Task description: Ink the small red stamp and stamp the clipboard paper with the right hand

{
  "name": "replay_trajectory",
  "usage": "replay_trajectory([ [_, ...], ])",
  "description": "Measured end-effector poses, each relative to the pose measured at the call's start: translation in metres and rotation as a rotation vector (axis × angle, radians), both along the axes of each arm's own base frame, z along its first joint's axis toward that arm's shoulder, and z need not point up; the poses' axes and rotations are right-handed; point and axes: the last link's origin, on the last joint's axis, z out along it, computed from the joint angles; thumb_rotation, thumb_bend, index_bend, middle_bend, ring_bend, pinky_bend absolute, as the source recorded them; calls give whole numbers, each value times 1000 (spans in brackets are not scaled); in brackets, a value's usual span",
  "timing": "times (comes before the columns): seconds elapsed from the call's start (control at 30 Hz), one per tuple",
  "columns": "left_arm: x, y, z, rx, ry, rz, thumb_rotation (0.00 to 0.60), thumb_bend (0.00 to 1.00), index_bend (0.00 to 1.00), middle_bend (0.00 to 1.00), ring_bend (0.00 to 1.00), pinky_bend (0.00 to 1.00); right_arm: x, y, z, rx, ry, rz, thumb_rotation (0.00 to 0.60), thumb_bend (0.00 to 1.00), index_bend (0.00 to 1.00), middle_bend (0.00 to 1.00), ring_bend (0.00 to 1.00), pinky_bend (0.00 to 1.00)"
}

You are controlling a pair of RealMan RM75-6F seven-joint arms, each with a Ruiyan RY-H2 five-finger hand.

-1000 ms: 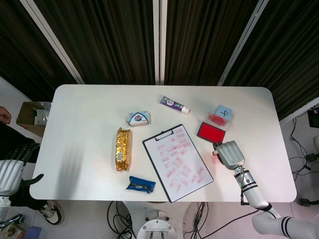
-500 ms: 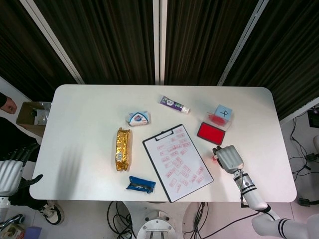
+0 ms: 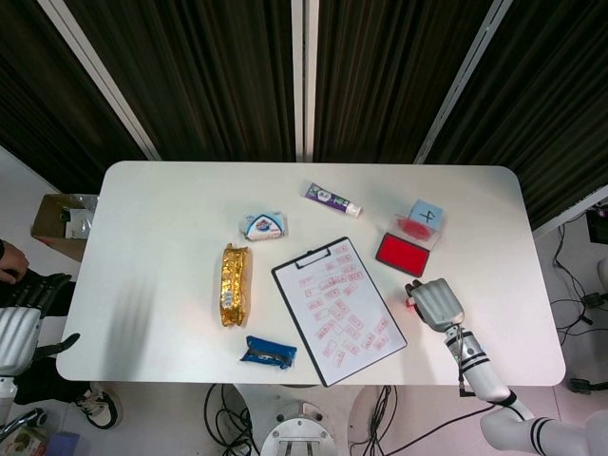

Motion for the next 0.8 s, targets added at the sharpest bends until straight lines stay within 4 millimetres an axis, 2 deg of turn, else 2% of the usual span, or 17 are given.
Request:
replay_trajectory([
  [0.2, 0, 0, -1, -4, 1, 1, 600, 0, 160, 165, 155, 254, 1, 0, 0, 10, 2, -6, 600, 296, 437, 373, 780, 1000],
  [0.5, 1, 1, 0, -3, 2, 0, 600, 0, 160, 165, 155, 254, 0, 1, 2, 17, 7, -12, 600, 274, 334, 295, 780, 1000],
  [0.6, 1, 0, 0, -3, 2, 1, 600, 0, 160, 165, 155, 254, 1, 2, 4, 17, 1, -11, 600, 259, 244, 247, 780, 1000],
  [0.7, 1, 0, 1, 0, 2, 1, 600, 0, 160, 165, 156, 254, 3, 3, 9, 11, -5, -6, 600, 244, 154, 212, 779, 1000],
  [0.8, 1, -1, 2, 5, 2, 2, 600, 0, 161, 165, 156, 254, 5, 5, 22, -8, -16, 1, 600, 240, 109, 198, 779, 1000],
])
